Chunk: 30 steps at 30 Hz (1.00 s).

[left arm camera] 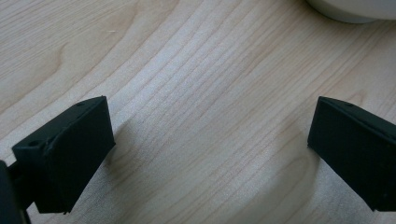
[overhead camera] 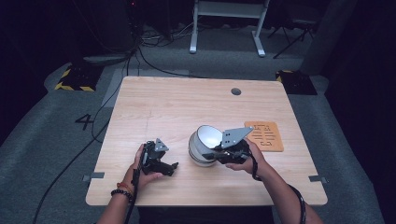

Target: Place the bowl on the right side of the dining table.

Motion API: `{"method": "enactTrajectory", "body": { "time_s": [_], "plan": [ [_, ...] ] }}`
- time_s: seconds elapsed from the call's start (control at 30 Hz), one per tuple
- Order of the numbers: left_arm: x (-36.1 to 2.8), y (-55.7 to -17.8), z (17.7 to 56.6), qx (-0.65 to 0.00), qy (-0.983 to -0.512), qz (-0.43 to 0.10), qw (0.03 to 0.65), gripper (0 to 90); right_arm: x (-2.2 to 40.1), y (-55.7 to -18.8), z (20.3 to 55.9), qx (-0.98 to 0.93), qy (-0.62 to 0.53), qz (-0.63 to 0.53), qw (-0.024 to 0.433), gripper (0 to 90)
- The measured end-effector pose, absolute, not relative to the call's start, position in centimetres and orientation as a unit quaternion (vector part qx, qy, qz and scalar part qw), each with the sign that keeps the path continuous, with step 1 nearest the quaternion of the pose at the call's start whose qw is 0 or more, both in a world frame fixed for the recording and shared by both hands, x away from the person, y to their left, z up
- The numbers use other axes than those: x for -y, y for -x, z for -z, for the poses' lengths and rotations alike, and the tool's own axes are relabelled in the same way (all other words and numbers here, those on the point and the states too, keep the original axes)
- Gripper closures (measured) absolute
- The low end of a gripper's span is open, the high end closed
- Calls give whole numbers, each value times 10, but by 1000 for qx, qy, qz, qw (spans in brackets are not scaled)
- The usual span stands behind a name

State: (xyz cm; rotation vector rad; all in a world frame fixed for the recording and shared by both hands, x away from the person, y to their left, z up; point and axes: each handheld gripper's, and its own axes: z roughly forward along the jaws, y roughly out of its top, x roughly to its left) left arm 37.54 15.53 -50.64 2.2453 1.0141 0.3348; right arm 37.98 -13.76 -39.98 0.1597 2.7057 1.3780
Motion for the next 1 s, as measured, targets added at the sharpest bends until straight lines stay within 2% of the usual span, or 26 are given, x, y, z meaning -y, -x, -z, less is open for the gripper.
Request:
{"method": "enactTrajectory", "body": {
  "time_s": [1.0],
  "plan": [
    [-155,-375,506,-386,-855,-127,322,4,178,-386,382,-877,-87,-463,91,821]
  ]
}}
